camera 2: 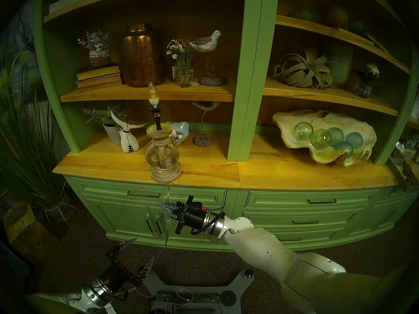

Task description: Grab cable and switch light on

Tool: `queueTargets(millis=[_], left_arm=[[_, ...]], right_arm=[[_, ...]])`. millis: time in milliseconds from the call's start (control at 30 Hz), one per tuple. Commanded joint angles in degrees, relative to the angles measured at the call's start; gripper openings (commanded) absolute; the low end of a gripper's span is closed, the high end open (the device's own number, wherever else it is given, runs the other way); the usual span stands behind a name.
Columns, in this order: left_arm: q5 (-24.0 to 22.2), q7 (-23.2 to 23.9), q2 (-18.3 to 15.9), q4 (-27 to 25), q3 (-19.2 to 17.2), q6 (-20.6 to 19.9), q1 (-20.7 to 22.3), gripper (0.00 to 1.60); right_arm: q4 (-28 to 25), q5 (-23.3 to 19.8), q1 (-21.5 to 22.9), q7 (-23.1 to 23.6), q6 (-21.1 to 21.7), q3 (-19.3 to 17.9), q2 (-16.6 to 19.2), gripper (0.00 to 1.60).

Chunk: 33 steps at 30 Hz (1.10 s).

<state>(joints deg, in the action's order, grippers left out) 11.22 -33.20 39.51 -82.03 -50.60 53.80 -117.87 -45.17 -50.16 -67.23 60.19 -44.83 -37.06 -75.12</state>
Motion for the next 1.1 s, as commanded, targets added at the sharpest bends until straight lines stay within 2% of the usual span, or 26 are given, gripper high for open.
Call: queueTargets(millis=[0,367,567,833,933,1067], left_arm=[[-4.60,3.71,0.15,-0.01,0.03,0.08,5.84,1.60],[-12.39,14.32,2.90,1.16,3.20,-5.22,12.87,1.60],[-16.02,17.64,4.05,1.13,3.58,-8.70,15.53,1.60],[-21.66,17.68,6.34,-2.20,2.17,-14.14,16.82,1.60],[-25.39,17.03,7.84,-3.31,2.18,-17.51,15.69,1.60],[-29.00,18.19,8.02,-4.41,2.77,-18.98,14.63,1.60]], right_arm=[[-1.85,-0.84,1.96,3.58,-0.54,-0.04,-0.06,0.00],[-2.00,-1.21,2.16,3.19,-0.76,0.67,0.18,0.00],[-2.04,-1.36,2.24,3.02,-0.83,0.96,0.26,0.00],[-2.11,-1.44,2.33,2.66,-0.93,1.31,0.36,0.00],[-2.07,-1.70,2.40,2.98,-0.97,1.39,0.39,0.00],[-1.91,-2.16,2.51,3.57,-1.02,1.48,0.37,0.00]])
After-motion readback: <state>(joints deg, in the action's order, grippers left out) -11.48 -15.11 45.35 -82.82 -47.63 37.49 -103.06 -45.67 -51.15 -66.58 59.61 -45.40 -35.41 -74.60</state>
